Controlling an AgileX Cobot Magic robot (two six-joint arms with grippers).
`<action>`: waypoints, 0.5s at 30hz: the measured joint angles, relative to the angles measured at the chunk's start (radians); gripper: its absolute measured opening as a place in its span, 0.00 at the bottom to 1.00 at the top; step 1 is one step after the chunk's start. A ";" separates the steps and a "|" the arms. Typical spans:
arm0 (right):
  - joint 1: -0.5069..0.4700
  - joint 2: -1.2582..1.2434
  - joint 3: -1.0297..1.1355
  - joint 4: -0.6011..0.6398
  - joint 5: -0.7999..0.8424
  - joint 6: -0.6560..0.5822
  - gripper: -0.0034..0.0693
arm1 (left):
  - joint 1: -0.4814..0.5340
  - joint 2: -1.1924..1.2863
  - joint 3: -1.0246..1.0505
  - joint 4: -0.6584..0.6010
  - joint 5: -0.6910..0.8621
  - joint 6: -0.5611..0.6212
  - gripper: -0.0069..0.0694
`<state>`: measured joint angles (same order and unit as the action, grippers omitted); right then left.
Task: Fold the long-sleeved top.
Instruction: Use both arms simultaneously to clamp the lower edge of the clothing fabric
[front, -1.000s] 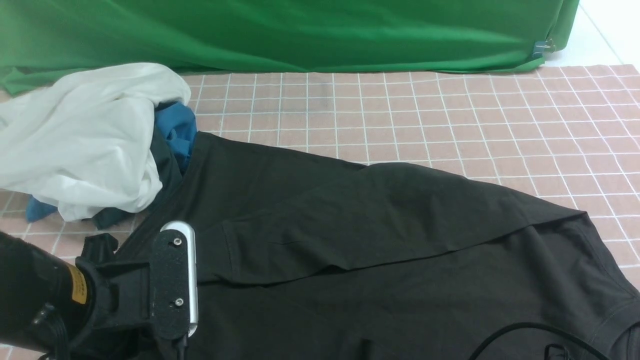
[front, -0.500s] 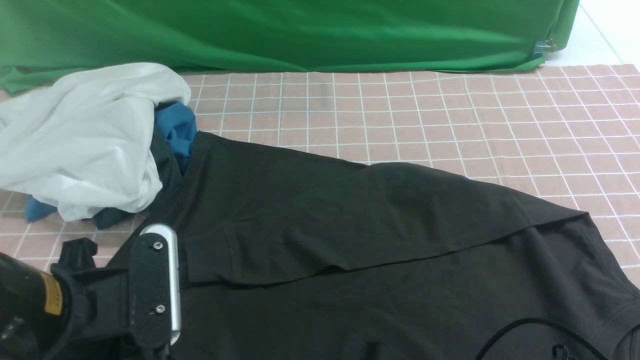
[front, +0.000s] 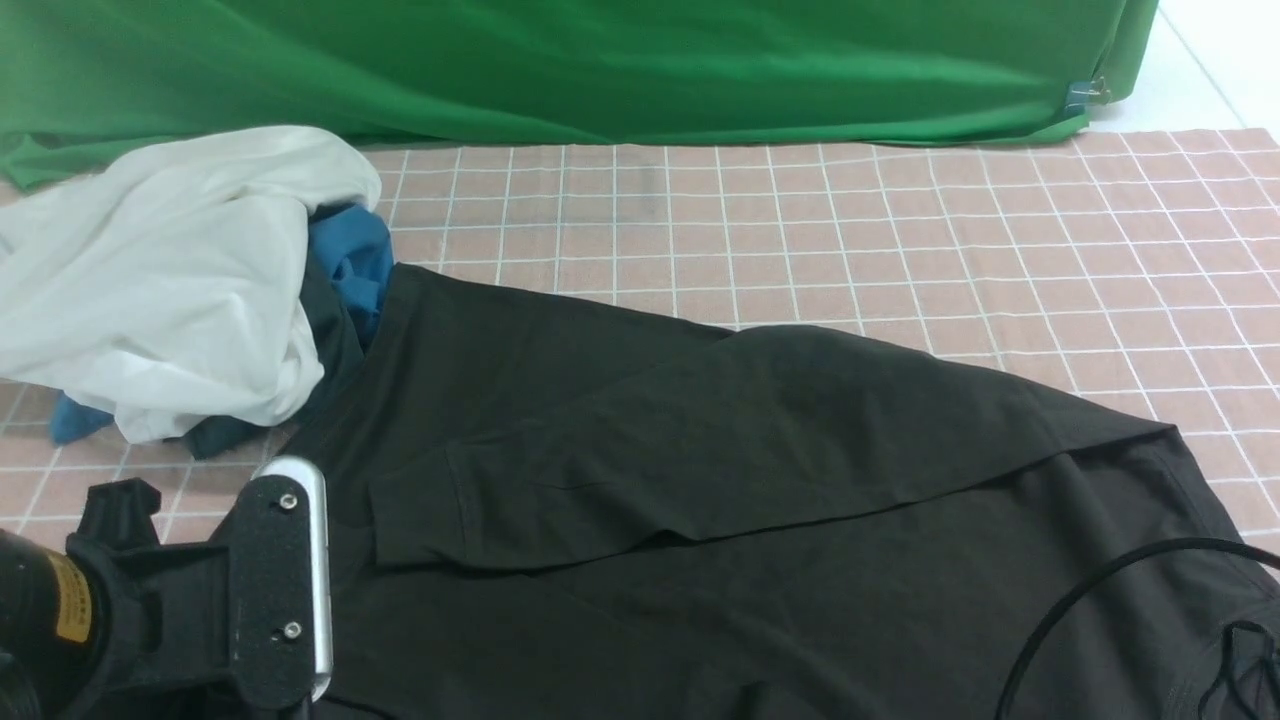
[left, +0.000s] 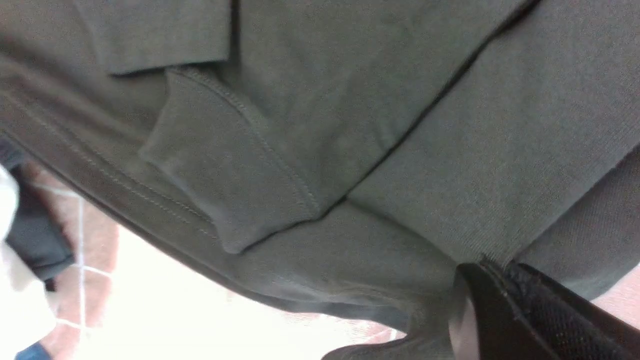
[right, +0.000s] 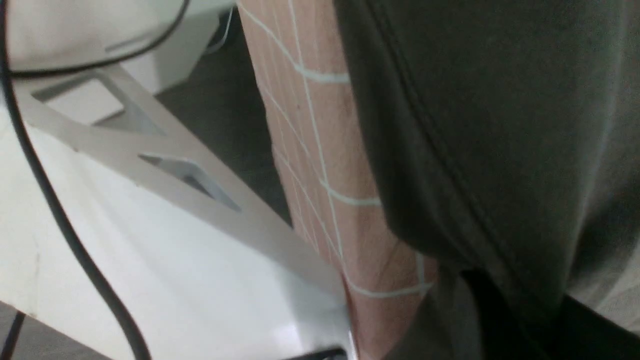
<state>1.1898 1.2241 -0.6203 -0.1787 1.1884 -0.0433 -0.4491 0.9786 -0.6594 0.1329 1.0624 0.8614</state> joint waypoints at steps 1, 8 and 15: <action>0.000 -0.003 0.000 0.000 -0.010 -0.010 0.14 | 0.000 0.000 0.000 0.000 -0.006 0.000 0.12; 0.000 -0.003 0.000 0.004 0.009 0.008 0.13 | 0.000 0.000 -0.001 0.001 -0.010 -0.003 0.12; -0.074 -0.003 -0.002 -0.058 -0.010 0.126 0.13 | 0.000 0.020 -0.019 0.059 -0.088 -0.107 0.12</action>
<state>1.1154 1.2212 -0.6226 -0.2371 1.1786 0.0832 -0.4491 0.9988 -0.6779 0.1920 0.9743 0.7541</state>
